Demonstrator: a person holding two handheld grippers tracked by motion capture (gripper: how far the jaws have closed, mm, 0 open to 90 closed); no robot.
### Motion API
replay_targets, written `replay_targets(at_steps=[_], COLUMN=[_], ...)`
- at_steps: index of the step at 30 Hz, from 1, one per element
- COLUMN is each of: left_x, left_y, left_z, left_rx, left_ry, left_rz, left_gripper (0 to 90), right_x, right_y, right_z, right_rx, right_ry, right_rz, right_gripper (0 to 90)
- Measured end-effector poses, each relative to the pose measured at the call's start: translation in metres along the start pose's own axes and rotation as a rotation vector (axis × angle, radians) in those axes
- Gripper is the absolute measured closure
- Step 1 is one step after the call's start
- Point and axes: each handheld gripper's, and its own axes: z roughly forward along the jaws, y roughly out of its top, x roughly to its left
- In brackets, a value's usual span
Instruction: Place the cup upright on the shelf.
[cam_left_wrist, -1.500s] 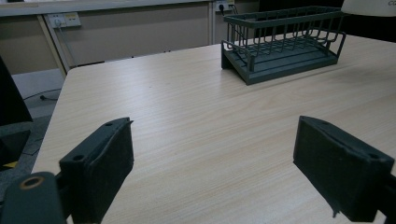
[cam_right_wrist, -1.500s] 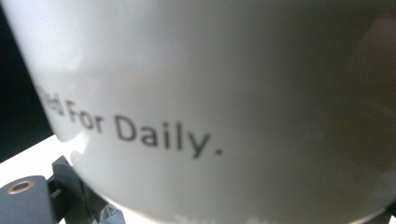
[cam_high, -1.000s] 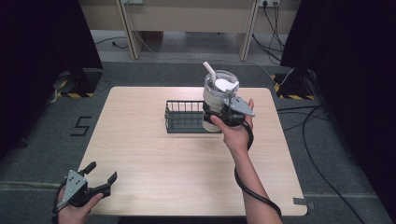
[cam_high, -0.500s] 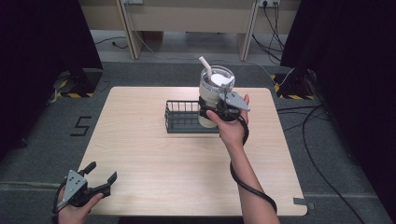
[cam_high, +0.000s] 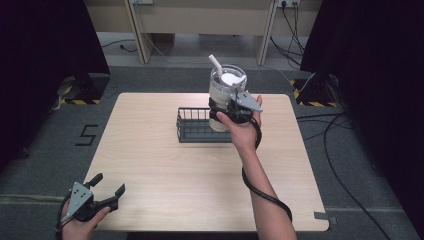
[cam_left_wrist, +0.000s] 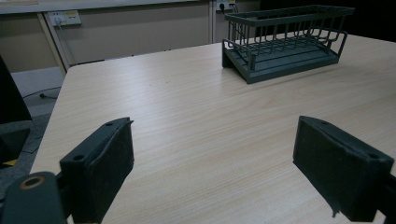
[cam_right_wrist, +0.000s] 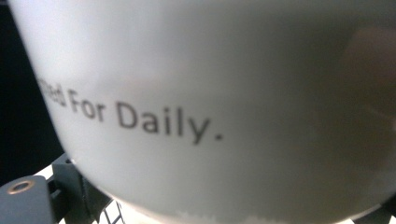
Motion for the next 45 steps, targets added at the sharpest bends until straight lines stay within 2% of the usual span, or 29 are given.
replay_targets(at_steps=[16, 36, 45], left_x=[0.000, 0.003, 0.004], left_y=[0.000, 0.000, -0.001], left_z=[0.000, -0.001, -0.001], left_rx=[0.000, -0.003, -0.003], left_ry=[0.001, 0.002, 0.004], left_rz=[-0.002, -0.009, -0.012], left_gripper=[11.7, 11.7, 11.7], right_x=[0.007, 0.010, 0.009], right_y=[0.005, -0.005, -0.012], right_z=[0.020, 0.057, 0.068], right_rx=[0.000, 0.045, 0.060], right_ry=[0.008, 0.000, -0.011], right_rz=[0.008, 0.024, 0.028], right_gripper=[8.8, 8.8, 8.8])
